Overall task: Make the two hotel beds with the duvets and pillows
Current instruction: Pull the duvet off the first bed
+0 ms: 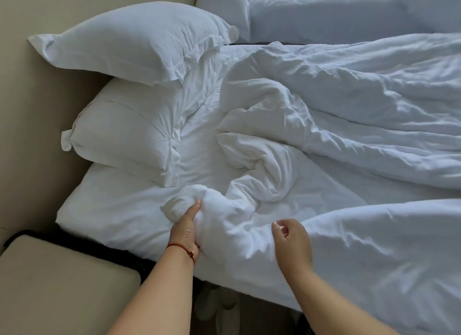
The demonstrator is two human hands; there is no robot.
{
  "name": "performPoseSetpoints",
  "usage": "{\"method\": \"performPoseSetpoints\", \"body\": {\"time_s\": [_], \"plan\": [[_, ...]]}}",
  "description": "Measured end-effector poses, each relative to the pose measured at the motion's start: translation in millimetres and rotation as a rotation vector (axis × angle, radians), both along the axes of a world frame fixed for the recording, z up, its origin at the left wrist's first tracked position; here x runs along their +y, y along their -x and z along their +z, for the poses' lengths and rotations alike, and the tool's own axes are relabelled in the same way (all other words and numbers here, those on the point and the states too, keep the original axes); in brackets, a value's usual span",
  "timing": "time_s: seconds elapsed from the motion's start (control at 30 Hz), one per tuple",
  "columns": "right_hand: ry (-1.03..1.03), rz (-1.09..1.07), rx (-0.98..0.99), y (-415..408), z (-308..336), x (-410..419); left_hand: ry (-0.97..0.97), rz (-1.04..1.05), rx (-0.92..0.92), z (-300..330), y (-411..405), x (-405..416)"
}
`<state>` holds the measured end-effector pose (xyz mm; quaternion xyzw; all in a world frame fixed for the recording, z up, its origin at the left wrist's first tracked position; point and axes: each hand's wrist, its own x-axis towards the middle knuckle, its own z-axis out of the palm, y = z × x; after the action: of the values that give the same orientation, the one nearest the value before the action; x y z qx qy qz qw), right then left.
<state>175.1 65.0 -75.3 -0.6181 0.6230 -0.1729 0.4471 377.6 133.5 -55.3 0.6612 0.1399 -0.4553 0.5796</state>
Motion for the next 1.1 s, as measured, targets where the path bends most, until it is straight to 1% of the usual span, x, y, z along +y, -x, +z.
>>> {"method": "performPoseSetpoints", "body": {"time_s": [0.07,0.1,0.17,0.23,0.33,0.4,0.43,0.47,0.53,0.57,0.6,0.63,0.67,0.73,0.8,0.9,0.93,0.97,1.0,1.03,1.1], "plan": [[-0.088,-0.165,0.044,13.4,0.3,17.4,0.067,-0.002,0.016,19.7,-1.9,5.0],[-0.165,-0.258,0.057,20.1,1.7,24.7,0.114,-0.025,0.037,30.8,0.1,6.4],[-0.351,-0.494,0.004,33.2,0.7,36.7,0.182,-0.079,0.073,51.3,6.9,7.5],[-0.591,-0.747,-0.17,42.3,4.7,45.8,0.202,-0.15,0.064,67.9,17.3,6.8],[-0.896,-0.899,-0.545,59.5,24.2,55.4,0.251,-0.138,0.046,84.6,26.7,6.2],[-1.003,-0.989,-0.695,73.2,27.9,54.6,0.255,-0.062,-0.002,88.3,21.3,9.2],[-1.013,-1.021,-0.747,79.7,25.8,54.2,0.25,-0.024,-0.024,89.5,18.4,12.0],[-0.999,-1.05,-0.827,84.7,28.8,54.5,0.246,0.002,-0.053,87.7,12.5,15.8],[-0.868,-1.142,-0.935,92.9,33.1,51.2,0.189,-0.002,-0.134,87.7,7.6,25.5],[-0.761,-1.199,-0.909,94.6,32.3,48.2,0.132,-0.019,-0.188,87.0,6.9,30.0],[-0.639,-1.23,-0.854,96.5,37.4,45.3,0.074,-0.043,-0.247,85.5,6.9,33.8],[-0.5,-1.246,-0.724,97.8,43.5,40.5,0.012,-0.064,-0.303,85.3,9.8,38.0],[-0.367,-1.225,-0.63,98.7,53.6,35.0,-0.033,-0.094,-0.337,91.0,16.0,41.9],[-0.158,-1.126,-0.523,96.5,76.7,20.0,-0.095,-0.117,-0.371,103.3,28.2,45.5],[-0.055,-1.058,-0.43,93.2,95.8,-0.4,-0.132,-0.124,-0.387,107.6,32.7,41.7],[-0.051,-0.985,-0.344,92.7,116.1,-31.5,-0.177,-0.191,-0.432,111.6,31.1,27.1],[-0.074,-0.945,-0.34,93.7,121.2,-41.8,-0.162,-0.201,-0.418,113.7,31.0,19.3],[-0.099,-0.917,-0.37,94.5,124.8,-55.3,-0.107,-0.193,-0.373,115.3,29.7,8.2],[-0.122,-0.885,-0.429,94.5,131.2,-69.9,-0.011,-0.178,-0.314,119.1,29.1,-6.6],[-0.126,-0.857,-0.528,94.8,137.7,-87.7,0.112,-0.175,-0.258,125.7,27.5,-24.0],[-0.062,-0.8,-0.755,98.4,146.5,-131.4,0.384,-0.241,-0.182,150.0,26.4,-61.7]]}}
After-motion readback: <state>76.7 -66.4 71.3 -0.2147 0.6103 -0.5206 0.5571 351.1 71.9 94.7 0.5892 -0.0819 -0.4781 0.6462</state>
